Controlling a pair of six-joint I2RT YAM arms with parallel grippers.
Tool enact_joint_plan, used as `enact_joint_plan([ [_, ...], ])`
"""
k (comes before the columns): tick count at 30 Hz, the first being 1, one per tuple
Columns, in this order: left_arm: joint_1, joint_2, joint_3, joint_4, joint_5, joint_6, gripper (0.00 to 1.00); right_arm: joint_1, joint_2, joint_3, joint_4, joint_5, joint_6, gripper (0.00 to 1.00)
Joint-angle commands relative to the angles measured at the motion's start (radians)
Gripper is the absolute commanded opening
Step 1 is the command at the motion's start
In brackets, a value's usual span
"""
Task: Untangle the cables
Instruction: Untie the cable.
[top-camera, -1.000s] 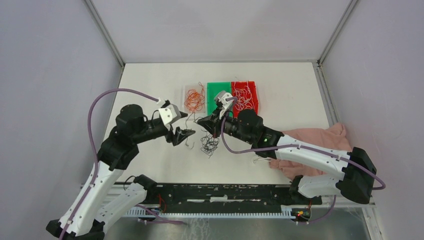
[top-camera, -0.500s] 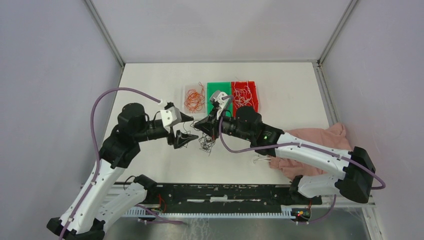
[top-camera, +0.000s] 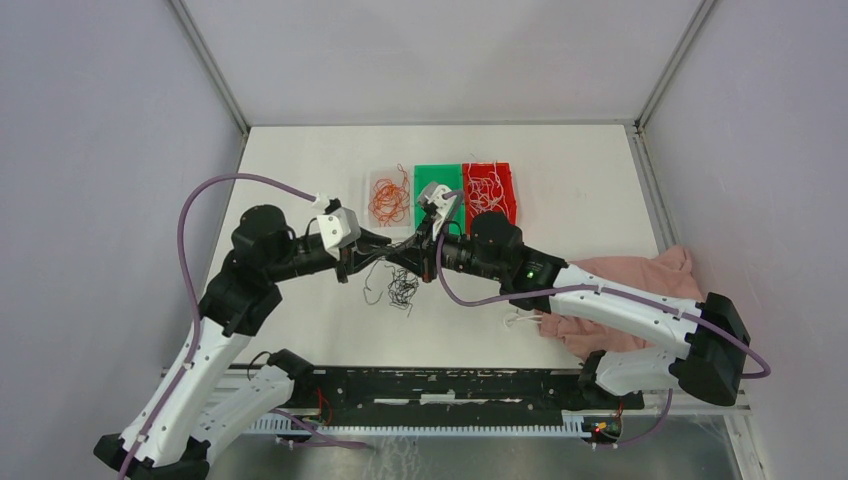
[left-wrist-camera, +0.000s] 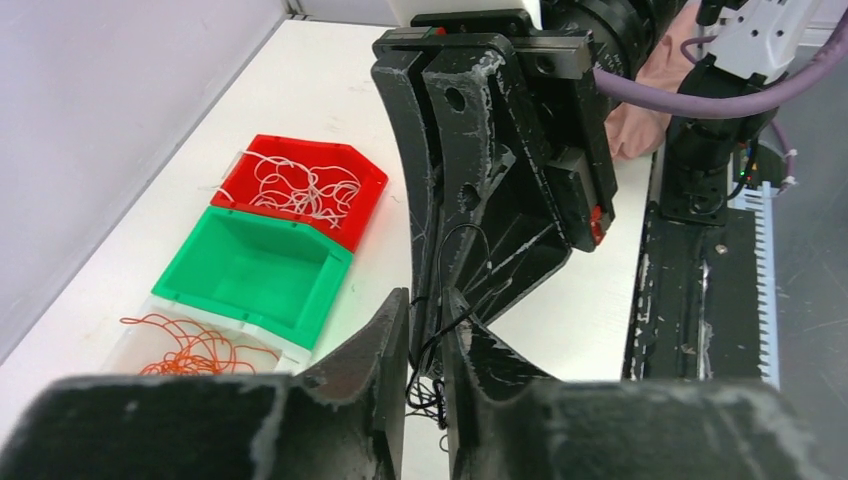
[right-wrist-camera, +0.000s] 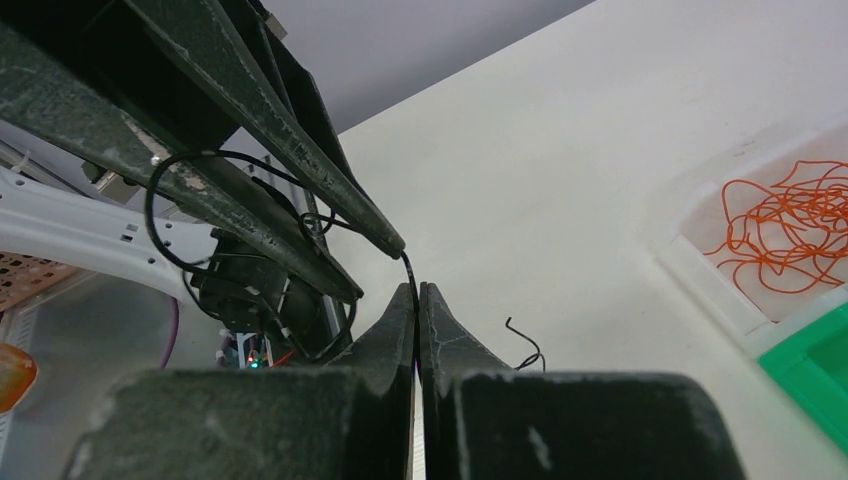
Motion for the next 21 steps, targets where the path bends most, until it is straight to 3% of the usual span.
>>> enact_joint_plan([
  [1,-0.002,0.005,0.021,0.026,-0.026,-0.019,0.21,0.002,-0.027,0.04,0.052,-0.012,0.022,0.01],
  [10,-0.003,0.022,0.052,0.014,-0.059,0.022,0.15,0.002,-0.027,0.029,0.076,-0.017,0.051,0.02],
  [15,-0.004,0.039,0.11,0.049,-0.057,-0.018,0.03,0.001,-0.029,-0.011,0.12,0.043,0.098,0.35],
  [21,-0.002,0.087,0.231,0.087,-0.014,-0.143,0.03,0.001,0.0,-0.044,0.233,0.055,0.16,0.38],
])
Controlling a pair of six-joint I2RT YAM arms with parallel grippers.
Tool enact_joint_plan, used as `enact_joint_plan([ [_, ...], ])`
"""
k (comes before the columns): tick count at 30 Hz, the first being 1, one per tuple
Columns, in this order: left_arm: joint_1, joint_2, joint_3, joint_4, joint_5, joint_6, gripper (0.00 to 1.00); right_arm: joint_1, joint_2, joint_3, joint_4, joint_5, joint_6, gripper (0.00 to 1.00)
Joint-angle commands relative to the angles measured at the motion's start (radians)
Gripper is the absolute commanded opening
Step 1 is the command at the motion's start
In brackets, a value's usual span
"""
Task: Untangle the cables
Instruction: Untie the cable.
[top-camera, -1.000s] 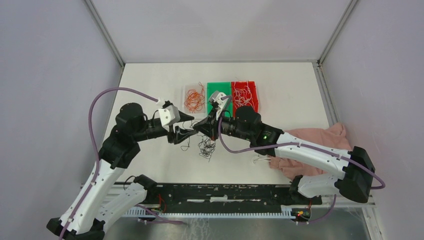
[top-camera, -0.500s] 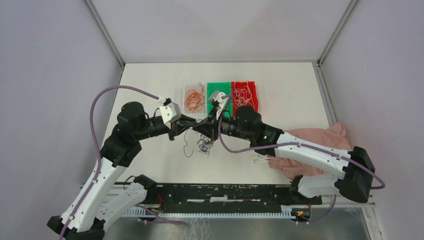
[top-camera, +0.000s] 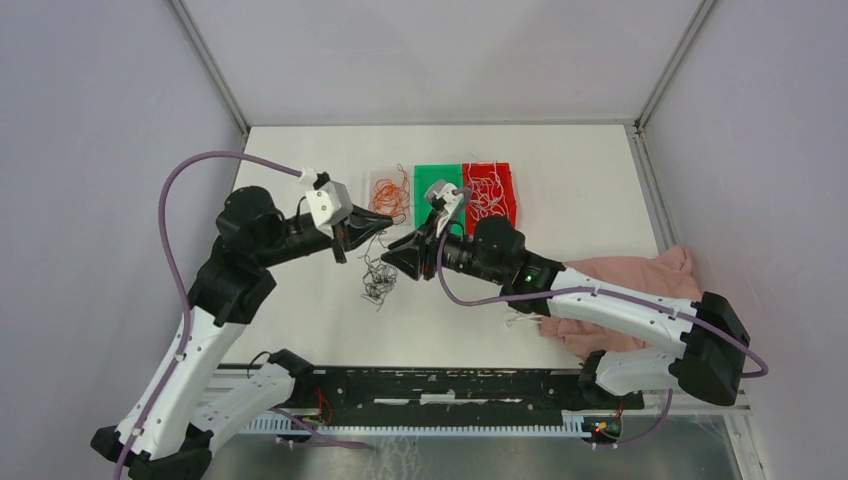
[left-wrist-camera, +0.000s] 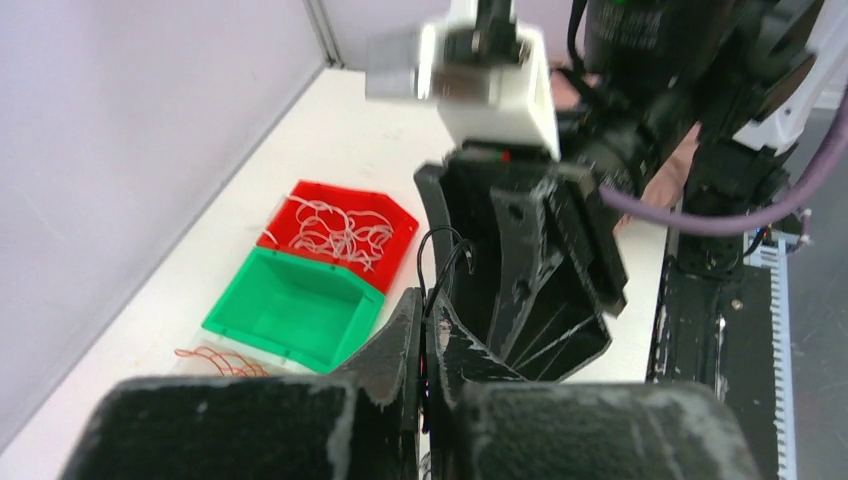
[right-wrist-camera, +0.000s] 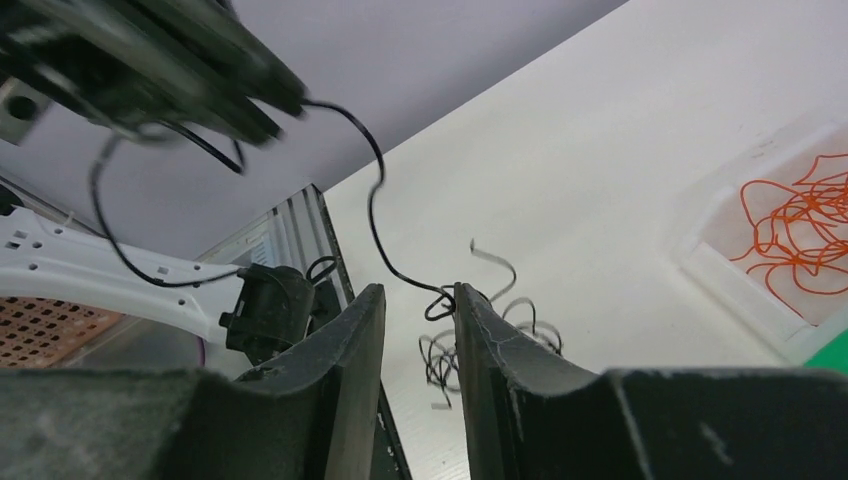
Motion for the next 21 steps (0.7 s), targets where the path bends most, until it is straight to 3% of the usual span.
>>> enact_joint_plan([
  [1,-0.003,0.021,0.107,0.089,0.029,-0.126,0.03,0.0,0.01,0.004,0.141,0.013,0.069,0.38],
  [8,-0.003,0.041,0.15,0.102,0.056,-0.216,0.03,0.002,0.038,0.015,0.195,0.037,0.075,0.48],
  [17,-0.003,0.047,0.192,0.087,0.09,-0.245,0.03,0.002,-0.05,-0.047,0.143,0.203,-0.061,0.49],
  [21,-0.003,0.066,0.234,0.092,0.106,-0.263,0.03,0.001,-0.07,-0.081,0.14,0.24,-0.095,0.45],
])
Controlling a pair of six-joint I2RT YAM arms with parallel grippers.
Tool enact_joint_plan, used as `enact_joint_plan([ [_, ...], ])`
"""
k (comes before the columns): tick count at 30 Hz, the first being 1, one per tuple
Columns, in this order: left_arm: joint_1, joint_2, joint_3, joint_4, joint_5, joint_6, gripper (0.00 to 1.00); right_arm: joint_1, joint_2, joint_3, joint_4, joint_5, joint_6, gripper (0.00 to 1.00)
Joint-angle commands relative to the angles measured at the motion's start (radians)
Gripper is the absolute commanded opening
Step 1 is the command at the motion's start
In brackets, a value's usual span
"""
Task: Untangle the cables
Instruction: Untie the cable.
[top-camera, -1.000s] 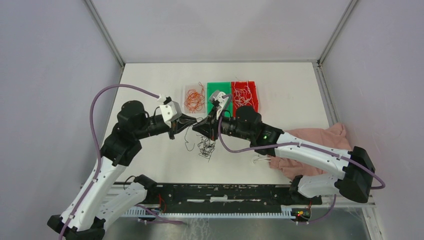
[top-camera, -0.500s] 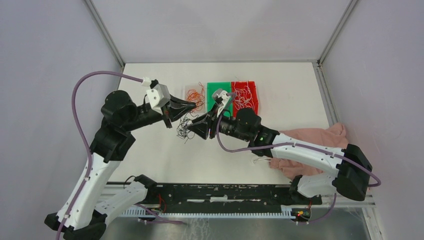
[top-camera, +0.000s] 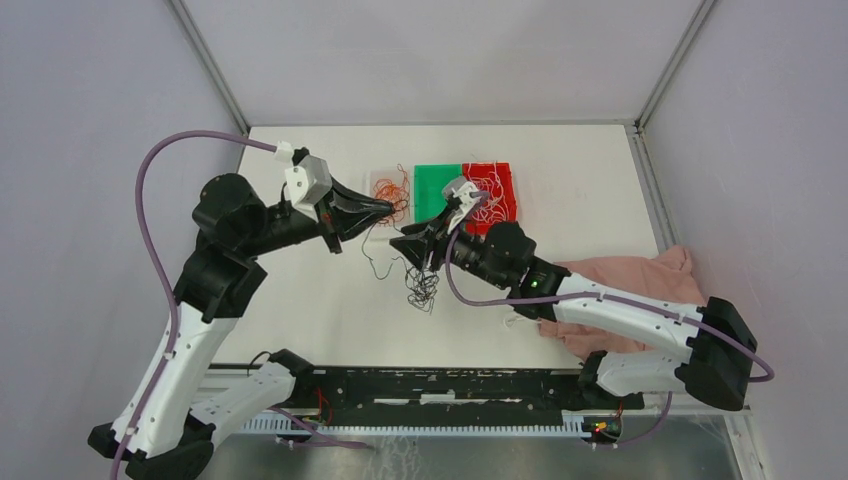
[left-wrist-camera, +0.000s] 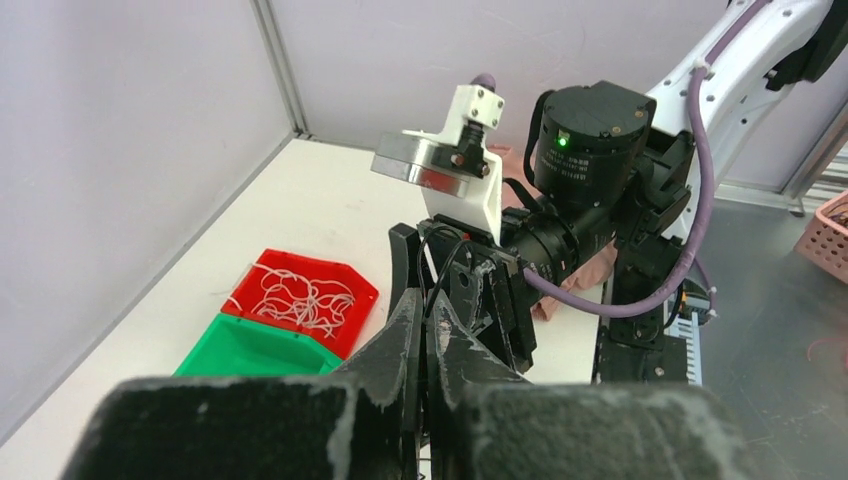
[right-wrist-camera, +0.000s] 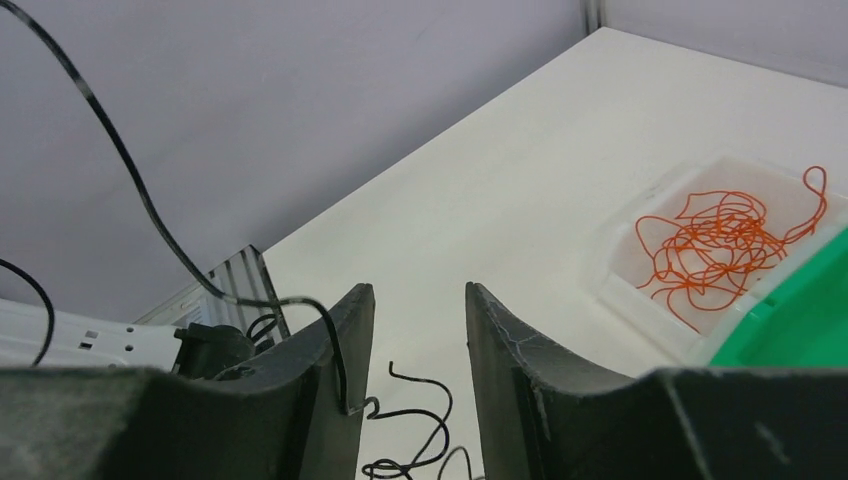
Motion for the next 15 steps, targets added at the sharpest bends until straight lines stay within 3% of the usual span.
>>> enact_joint_plan([
  [1,-0.003,0.018,0.082,0.039,0.04,-0.064,0.03,0.001,-0.047,-0.028,0.032,0.073,-0.061,0.43],
  [5,-0.003,0.05,0.129,0.069,0.04,-0.102,0.03,0.002,-0.017,-0.028,0.075,0.009,-0.013,0.32],
  [15,-0.003,0.103,0.231,0.087,0.042,-0.145,0.03,0.002,0.092,0.01,0.16,-0.099,0.119,0.26],
])
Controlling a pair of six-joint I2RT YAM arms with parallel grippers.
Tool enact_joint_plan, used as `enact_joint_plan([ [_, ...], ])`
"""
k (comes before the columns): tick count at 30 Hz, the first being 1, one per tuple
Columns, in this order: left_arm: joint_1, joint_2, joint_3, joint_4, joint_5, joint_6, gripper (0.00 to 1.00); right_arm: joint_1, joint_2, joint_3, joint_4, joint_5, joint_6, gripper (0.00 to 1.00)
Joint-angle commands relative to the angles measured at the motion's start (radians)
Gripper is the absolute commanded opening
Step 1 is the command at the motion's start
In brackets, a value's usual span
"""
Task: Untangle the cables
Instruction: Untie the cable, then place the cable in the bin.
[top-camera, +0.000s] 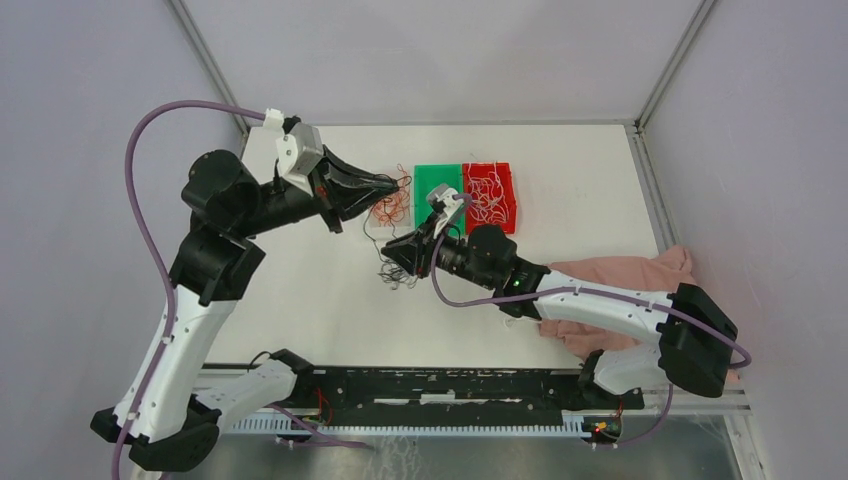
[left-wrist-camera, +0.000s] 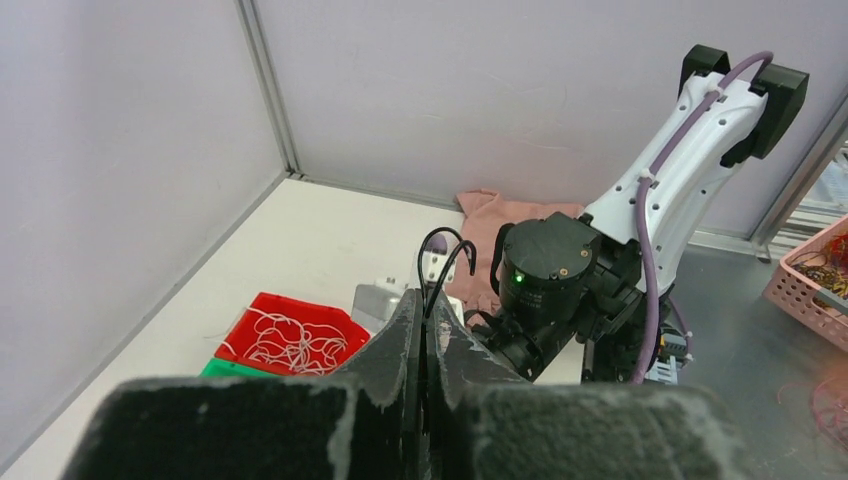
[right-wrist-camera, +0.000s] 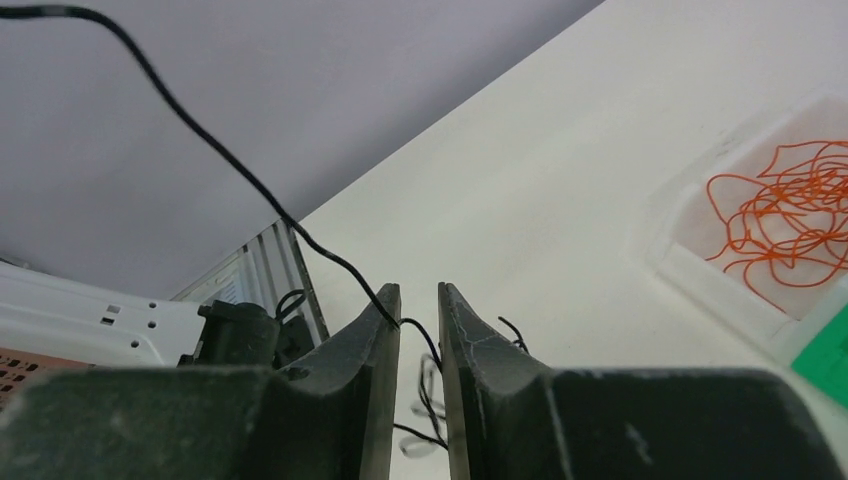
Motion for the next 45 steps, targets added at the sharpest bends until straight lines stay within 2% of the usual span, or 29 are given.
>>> enact_joint_plan([
  [1,-0.002,0.001,0.077,0.059,0.018,-0.051,0.03,0.002,0.009,0.032,0.079,-0.043,0.06,0.25],
  [6,-0.002,0.017,0.126,0.058,0.001,-0.026,0.03,0.0,0.008,-0.005,0.085,-0.047,0.084,0.24],
  [12,-0.002,0.053,0.198,0.08,-0.006,-0.047,0.03,0.003,0.044,-0.023,0.099,-0.074,0.117,0.29],
  [29,-0.002,0.139,0.409,0.101,-0.029,-0.052,0.03,0.005,0.112,-0.15,0.13,-0.054,0.159,0.27],
  [33,-0.002,0.129,0.364,0.102,-0.03,-0.047,0.03,0.006,0.069,-0.175,0.122,-0.019,0.154,0.3],
  [36,-0.003,0.109,0.287,0.1,-0.049,-0.022,0.03,0.002,-0.006,-0.155,0.005,0.061,0.123,0.33],
  [41,-0.003,0.085,0.103,0.114,-0.102,0.017,0.03,-0.05,-0.173,-0.144,-0.188,0.292,0.076,0.37],
  [45,-0.004,0.094,-0.059,0.188,-0.187,0.027,0.03,-0.111,-0.267,-0.105,-0.397,0.51,0.041,0.39],
])
